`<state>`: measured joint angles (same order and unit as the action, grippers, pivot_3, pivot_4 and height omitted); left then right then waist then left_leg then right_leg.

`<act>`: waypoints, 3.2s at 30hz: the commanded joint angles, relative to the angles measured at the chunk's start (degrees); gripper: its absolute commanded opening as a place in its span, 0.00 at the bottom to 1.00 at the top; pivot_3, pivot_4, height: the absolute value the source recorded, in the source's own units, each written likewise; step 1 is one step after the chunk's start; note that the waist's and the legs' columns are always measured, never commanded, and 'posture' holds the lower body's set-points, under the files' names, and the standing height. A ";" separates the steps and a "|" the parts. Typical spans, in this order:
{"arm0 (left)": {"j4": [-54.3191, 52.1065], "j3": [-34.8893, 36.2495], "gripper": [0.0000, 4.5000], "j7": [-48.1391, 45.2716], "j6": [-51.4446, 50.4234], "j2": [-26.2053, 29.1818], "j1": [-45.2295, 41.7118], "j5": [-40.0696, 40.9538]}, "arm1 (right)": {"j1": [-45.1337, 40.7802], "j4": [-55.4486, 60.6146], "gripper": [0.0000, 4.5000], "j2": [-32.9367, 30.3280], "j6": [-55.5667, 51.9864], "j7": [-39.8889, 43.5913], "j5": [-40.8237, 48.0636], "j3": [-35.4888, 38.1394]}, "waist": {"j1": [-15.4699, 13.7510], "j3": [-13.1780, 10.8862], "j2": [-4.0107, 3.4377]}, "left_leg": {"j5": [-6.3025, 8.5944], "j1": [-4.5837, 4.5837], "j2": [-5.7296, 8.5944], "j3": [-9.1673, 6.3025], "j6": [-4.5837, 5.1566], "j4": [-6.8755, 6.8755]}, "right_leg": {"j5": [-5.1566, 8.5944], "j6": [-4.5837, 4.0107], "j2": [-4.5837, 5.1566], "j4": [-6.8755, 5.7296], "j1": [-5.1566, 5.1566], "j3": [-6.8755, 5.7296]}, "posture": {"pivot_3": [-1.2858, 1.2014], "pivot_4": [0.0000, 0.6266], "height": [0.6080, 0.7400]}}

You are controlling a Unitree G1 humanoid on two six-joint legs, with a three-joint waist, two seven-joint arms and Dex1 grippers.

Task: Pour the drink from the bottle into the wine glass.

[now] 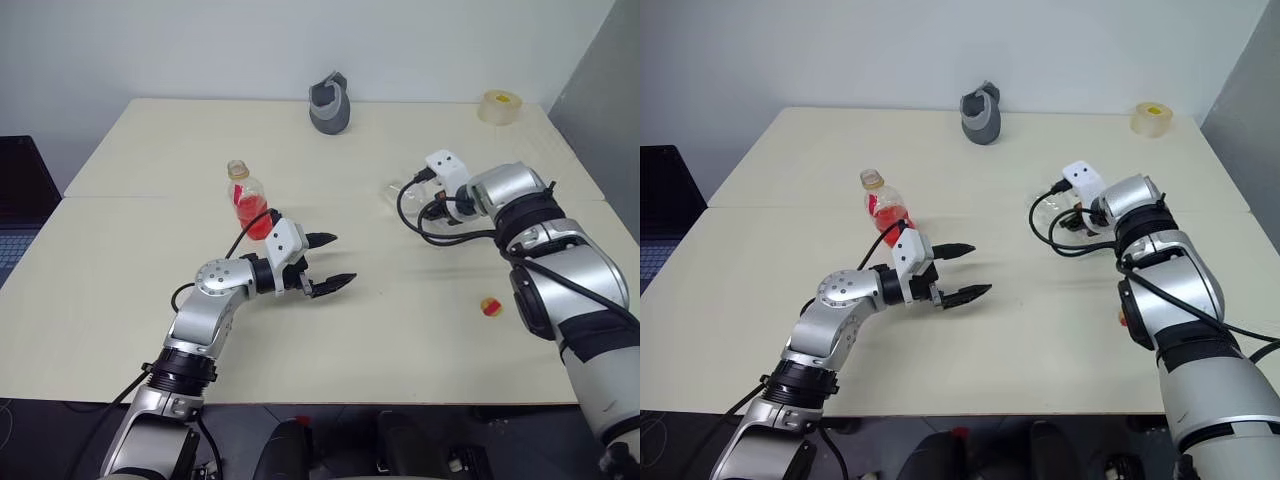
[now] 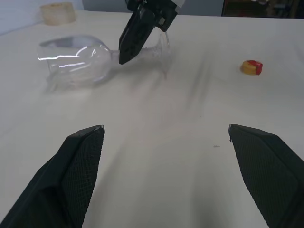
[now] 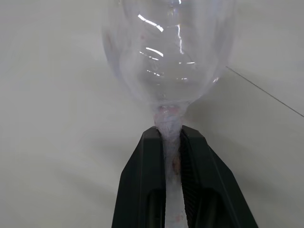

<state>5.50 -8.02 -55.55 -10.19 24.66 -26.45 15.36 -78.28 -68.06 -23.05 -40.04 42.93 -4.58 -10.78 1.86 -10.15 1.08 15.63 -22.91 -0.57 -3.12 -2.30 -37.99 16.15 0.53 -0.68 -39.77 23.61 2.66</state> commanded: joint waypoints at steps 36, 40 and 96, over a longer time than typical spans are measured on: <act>-8.28 6.83 1.00 -1.91 -15.09 5.37 -3.03 9.17 | 56.12 64.94 0.03 20.08 24.54 -21.37 13.07 9.12 | 0.04 0.02 -0.01 | -0.01 0.12 -0.05 -0.38 -0.03 -0.05 | 0.04 -0.02 -0.10 -0.12 -0.15 -0.10 | 0.52 0.24 1.00; -8.85 6.45 1.00 -3.28 -16.08 5.87 -2.91 9.74 | 59.39 66.83 0.03 19.15 26.17 -21.05 12.10 7.39 | 0.03 0.02 0.00 | -0.01 0.14 -0.05 -0.38 -0.03 -0.06 | 0.04 -0.02 -0.10 -0.11 -0.18 -0.10 | 0.52 0.24 1.00; -11.14 3.08 1.00 -12.10 -15.18 9.76 0.24 9.88 | 71.06 78.91 0.57 12.12 26.87 -18.88 13.52 5.52 | -0.07 0.15 0.15 | -0.01 0.27 -0.05 -0.56 -0.02 -0.02 | 0.14 -0.13 -0.15 -0.07 -0.38 -0.10 | 0.52 0.24 1.00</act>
<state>-4.85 -5.26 -67.96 -26.29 34.17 -25.30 25.34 -6.31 8.34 -11.21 -13.76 24.65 8.20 -5.66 1.79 -10.01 1.24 15.63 -22.64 -0.62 -3.67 -2.32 -38.01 16.29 0.40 -0.83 -39.84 23.23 2.56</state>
